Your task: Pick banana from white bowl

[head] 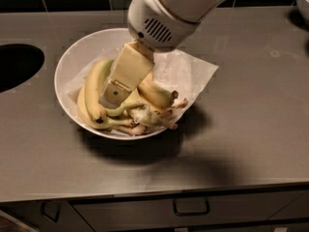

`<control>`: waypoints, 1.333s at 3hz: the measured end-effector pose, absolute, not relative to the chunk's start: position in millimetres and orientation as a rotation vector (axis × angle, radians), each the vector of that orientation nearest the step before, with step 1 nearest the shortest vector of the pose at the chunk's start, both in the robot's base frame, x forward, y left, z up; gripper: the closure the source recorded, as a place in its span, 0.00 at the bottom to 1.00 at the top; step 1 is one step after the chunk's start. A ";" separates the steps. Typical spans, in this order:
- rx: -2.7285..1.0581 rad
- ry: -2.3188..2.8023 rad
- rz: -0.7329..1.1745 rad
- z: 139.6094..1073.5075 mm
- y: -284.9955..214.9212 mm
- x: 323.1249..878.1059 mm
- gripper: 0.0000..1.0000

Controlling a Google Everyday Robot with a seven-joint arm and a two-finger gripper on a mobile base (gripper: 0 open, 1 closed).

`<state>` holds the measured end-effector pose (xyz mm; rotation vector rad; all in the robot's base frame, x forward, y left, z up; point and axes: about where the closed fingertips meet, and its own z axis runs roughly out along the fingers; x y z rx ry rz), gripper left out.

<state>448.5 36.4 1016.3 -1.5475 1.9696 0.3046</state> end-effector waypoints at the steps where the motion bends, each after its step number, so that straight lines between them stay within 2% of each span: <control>1: -1.542 1.999 0.327 1020.6 70.0 430.3 0.00; 2: -1.500 2.007 0.255 1042.7 93.2 415.2 0.00; 4: -1.499 2.007 0.255 1042.7 93.2 415.1 0.00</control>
Offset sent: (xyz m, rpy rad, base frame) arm -0.0168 0.0733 -0.0002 -0.0697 0.0373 -0.1034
